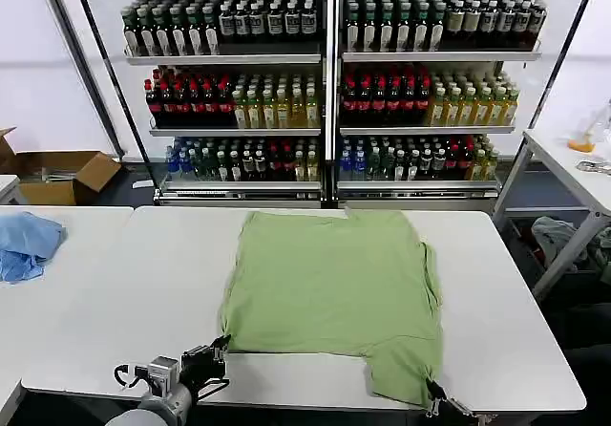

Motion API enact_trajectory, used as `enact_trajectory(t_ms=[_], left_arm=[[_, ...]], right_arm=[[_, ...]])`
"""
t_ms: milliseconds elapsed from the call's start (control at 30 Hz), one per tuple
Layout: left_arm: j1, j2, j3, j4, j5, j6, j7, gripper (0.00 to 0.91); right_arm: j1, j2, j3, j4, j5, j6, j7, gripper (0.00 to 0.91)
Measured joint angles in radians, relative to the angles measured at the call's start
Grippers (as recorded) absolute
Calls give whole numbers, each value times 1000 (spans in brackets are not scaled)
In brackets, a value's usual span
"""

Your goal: Fold and organize the clothes.

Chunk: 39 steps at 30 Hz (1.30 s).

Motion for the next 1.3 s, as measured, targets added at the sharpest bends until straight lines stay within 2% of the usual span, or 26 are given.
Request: enact_trajectory(t_ms=[333, 567, 900, 1300], left_arm=[[23, 37, -67, -93, -79, 1, -4, 30], [-27, 59, -68, -86, -110, 0, 3, 30], [-212, 54, 26, 62, -94, 2, 7, 20], [-399, 18, 159, 232, -3, -5, -16, 20]], right_arm=[[-10, -38, 82, 82, 63, 37, -13, 0], [46, -76, 109, 84, 117, 48, -9, 0], [279, -156, 73, -71, 160, 36, -2, 0], [555, -224, -20, -297, 142, 14, -23, 0]])
